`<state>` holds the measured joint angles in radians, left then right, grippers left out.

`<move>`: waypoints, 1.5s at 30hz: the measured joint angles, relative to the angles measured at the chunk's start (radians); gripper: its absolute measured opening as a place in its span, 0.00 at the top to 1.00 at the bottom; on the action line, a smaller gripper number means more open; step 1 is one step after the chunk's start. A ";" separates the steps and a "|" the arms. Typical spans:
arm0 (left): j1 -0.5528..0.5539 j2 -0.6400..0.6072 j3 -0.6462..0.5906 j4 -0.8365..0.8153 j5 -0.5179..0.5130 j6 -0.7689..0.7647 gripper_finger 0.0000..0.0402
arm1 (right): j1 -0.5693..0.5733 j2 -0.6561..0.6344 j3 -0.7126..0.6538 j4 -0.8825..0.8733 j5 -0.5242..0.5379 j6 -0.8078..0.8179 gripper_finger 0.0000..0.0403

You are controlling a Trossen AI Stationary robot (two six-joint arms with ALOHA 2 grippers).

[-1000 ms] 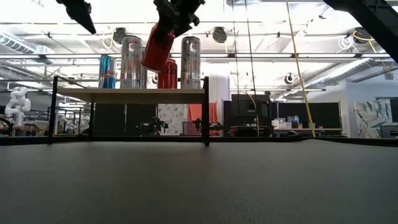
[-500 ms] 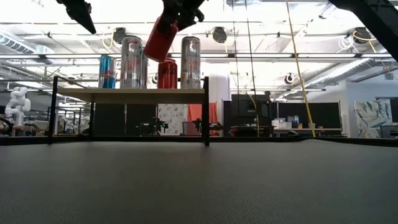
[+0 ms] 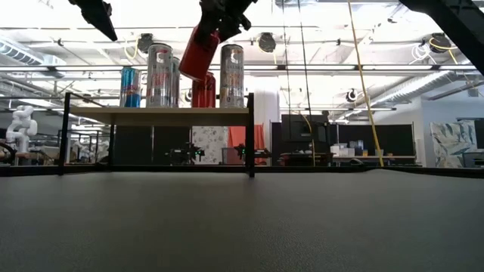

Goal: Place canned beverage on shelf
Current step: Put the red soda can on the shelf aligned with the other red soda can

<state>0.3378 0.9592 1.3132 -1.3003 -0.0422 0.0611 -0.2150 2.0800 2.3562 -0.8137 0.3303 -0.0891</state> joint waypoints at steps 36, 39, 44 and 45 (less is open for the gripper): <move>0.000 0.000 0.000 -0.003 0.000 -0.004 0.55 | 0.000 0.032 0.000 -0.027 -0.069 -0.028 0.24; 0.000 0.000 0.000 -0.003 0.000 -0.003 0.55 | 0.001 0.032 0.000 -0.028 -0.069 -0.028 0.21; 0.000 0.000 0.000 -0.003 0.000 -0.003 0.55 | 0.001 0.032 0.000 -0.027 -0.068 -0.027 0.19; 0.000 0.000 0.000 -0.003 0.000 -0.003 0.55 | 0.001 0.032 0.000 -0.026 -0.068 -0.027 0.19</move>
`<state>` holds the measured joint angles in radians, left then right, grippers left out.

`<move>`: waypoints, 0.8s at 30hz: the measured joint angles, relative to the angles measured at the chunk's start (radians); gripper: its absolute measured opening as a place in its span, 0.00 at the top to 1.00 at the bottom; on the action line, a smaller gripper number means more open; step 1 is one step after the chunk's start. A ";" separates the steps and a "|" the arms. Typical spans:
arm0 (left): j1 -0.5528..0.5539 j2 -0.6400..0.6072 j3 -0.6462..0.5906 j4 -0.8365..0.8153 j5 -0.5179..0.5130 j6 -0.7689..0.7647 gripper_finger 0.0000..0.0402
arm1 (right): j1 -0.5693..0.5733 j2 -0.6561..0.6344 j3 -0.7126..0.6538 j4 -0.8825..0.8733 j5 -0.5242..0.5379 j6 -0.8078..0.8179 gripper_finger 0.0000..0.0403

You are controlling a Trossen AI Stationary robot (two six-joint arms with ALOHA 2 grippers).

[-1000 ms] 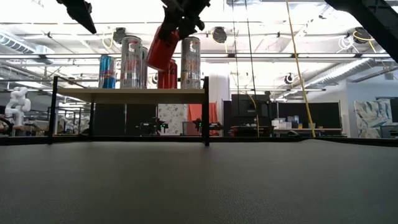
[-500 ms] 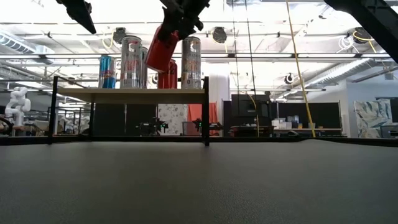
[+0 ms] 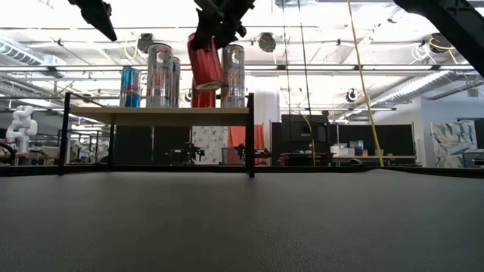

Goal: Place canned beverage on shelf
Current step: Put the red soda can on the shelf aligned with the other red soda can

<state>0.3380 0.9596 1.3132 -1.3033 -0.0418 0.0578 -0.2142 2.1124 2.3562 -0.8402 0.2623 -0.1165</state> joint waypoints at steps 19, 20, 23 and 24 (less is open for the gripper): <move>0.000 0.000 0.000 0.000 0.000 0.000 0.55 | 0.003 0.000 0.000 0.058 -0.002 -0.008 0.19; 0.000 0.000 0.000 0.000 0.000 0.000 0.55 | 0.005 0.000 0.000 0.060 -0.004 -0.008 0.19; 0.000 0.000 0.000 -0.001 0.000 0.000 0.55 | 0.019 0.000 0.000 0.075 -0.028 -0.008 0.19; 0.000 0.000 0.000 -0.001 0.000 0.000 0.55 | 0.024 -0.003 0.000 0.075 -0.041 -0.008 0.19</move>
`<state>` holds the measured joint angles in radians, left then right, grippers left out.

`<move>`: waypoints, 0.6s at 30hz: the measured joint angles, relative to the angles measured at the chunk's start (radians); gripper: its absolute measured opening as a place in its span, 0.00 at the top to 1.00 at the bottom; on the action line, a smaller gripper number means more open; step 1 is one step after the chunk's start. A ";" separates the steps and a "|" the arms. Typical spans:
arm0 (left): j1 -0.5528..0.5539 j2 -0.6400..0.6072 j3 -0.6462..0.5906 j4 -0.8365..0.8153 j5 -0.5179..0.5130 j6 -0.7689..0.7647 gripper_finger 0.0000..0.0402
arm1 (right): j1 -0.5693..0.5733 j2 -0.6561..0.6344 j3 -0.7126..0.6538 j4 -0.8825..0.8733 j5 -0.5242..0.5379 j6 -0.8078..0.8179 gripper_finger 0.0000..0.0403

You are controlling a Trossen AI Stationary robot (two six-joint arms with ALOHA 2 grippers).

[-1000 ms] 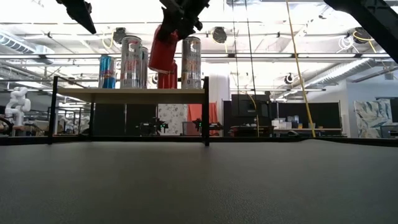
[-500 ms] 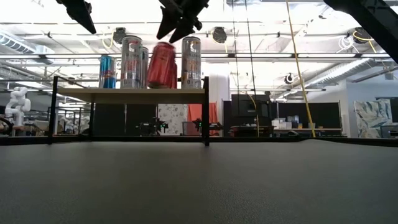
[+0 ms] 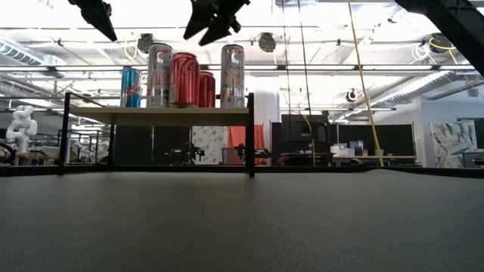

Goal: Place canned beverage on shelf
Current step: Put the red soda can on the shelf aligned with the other red soda can

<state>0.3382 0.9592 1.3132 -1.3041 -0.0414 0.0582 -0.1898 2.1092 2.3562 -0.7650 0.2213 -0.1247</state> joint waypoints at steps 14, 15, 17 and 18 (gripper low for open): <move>0.000 0.000 0.000 0.000 0.000 -0.001 0.55 | 0.022 0.000 0.000 0.014 -0.018 -0.119 0.26; 0.000 0.000 0.000 0.000 0.000 -0.001 0.55 | 0.019 0.008 0.000 0.020 -0.017 -0.126 0.27; 0.000 0.000 0.000 0.000 0.000 -0.001 0.55 | 0.015 0.019 0.000 0.023 -0.017 -0.135 0.29; 0.000 0.000 0.000 0.000 0.000 0.000 0.55 | 0.015 0.026 0.000 0.027 -0.016 -0.141 0.31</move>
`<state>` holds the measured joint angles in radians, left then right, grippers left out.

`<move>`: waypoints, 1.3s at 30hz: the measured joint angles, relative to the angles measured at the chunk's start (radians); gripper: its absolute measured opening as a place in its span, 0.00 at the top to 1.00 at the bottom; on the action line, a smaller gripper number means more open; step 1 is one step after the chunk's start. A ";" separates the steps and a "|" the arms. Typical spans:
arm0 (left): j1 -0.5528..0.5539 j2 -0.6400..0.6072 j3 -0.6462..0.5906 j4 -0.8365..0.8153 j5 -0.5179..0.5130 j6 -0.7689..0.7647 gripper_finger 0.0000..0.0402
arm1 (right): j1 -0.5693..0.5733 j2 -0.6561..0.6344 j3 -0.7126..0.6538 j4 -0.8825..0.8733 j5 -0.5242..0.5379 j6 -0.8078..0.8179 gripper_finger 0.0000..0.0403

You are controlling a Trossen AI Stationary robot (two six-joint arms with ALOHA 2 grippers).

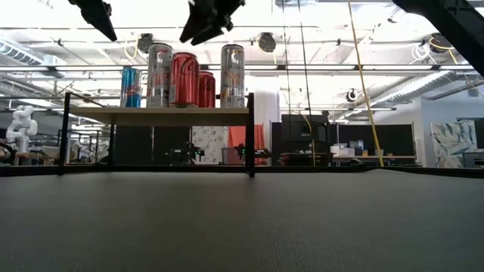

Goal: Place canned beverage on shelf
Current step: Put the red soda can on the shelf aligned with the other red soda can

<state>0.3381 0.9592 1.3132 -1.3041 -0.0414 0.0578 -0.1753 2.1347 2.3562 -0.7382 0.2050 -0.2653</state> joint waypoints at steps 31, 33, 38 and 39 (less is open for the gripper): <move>0.000 0.000 0.000 0.001 0.000 0.000 0.55 | 0.003 0.007 0.000 0.039 -0.106 0.000 0.98; 0.000 0.000 0.000 0.001 0.000 0.000 0.55 | 0.005 0.014 0.000 0.042 -0.106 0.015 0.98; 0.000 0.000 0.000 0.002 0.000 0.000 0.55 | 0.006 0.045 0.000 0.035 -0.108 0.029 1.00; 0.000 0.000 0.000 0.002 0.000 0.000 0.55 | 0.008 0.055 0.000 0.031 -0.107 0.029 1.00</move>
<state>0.3381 0.9592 1.3132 -1.3024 -0.0414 0.0574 -0.1675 2.1901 2.3562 -0.7070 0.0975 -0.2363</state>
